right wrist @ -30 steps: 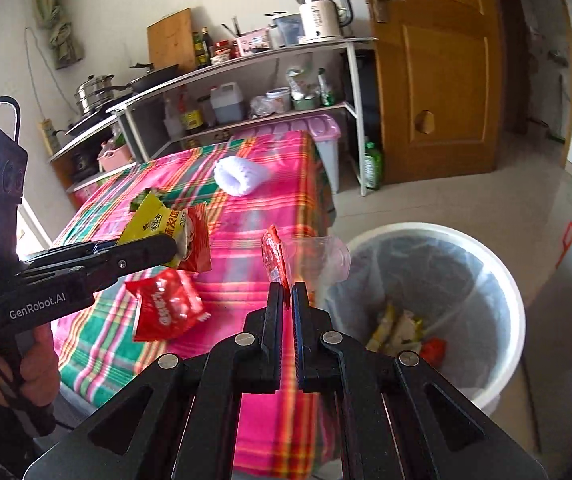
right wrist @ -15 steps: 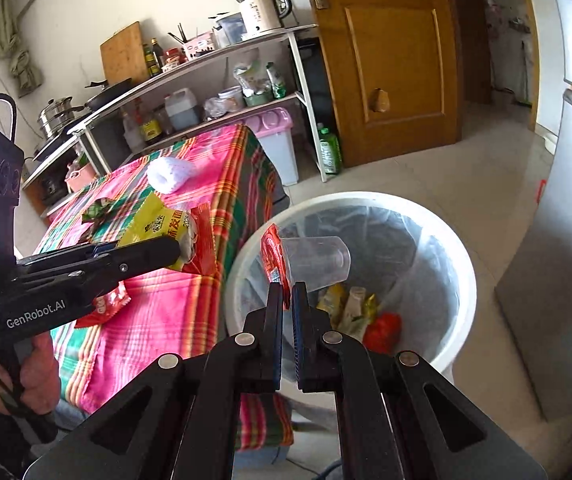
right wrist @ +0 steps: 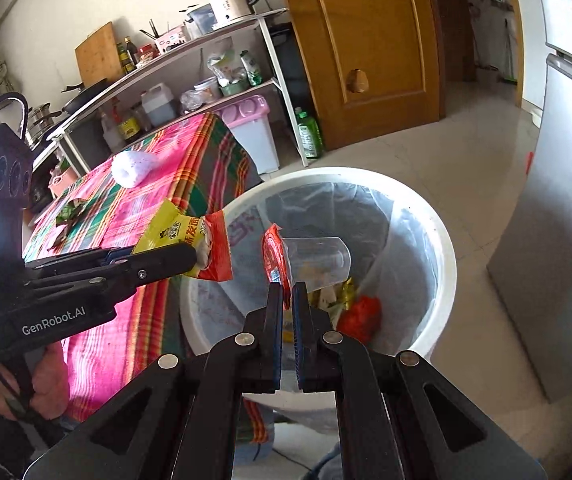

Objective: Collect trash
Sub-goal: 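Open both tools over the bin to drop the items, then move both open tools back toward the wrappers on the table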

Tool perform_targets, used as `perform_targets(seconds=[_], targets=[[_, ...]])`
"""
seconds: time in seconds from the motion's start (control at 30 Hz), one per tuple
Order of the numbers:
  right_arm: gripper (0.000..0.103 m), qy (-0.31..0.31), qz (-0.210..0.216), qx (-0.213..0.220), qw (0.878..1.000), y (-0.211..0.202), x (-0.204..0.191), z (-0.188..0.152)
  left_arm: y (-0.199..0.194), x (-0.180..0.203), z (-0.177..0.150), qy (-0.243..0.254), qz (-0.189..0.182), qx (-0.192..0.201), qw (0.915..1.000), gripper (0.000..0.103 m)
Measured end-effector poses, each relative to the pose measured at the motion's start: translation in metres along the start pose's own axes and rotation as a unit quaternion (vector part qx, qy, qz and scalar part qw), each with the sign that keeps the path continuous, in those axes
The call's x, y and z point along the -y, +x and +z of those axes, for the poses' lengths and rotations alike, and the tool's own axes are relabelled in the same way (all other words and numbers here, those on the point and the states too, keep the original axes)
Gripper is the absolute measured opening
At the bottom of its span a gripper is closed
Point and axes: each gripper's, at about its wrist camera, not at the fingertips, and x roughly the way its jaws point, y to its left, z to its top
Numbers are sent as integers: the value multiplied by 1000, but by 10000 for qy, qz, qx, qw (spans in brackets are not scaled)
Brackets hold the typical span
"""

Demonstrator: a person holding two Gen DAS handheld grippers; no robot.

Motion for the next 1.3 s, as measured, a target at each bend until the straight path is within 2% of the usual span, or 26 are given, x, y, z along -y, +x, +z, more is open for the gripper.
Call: perform_targets(seconds=[0.1,0.27,0.33,0.57,0.87,1.03,1.3], targets=[[6,52,-59,-24,10000,2,4,0,4,0,0,-21,-12,-67,10000,25],[14,36,-127,-8,9999,2,5,0,2,-2,-3,-42,-74,-64,9999,31],[19,11,-117,18,9999,0,4,1,-1,-2,-3,-38,-96,-10,9999,31],[23,-107,-30,193,9998,-16,-11,3,-28,-8,-5,-63,-99,317,9994,31],[34,-410,298,399,9979,-33,-46,7,-75,-26,-15,-208,147,746,9969,31],[46,-639,533,444,9955,-34,-71,7,-98,-44,-26,-342,320,889,9949,31],[47,-1018,830,463,9903,-33,-109,2,-128,-73,-45,-578,657,1062,9905,31]])
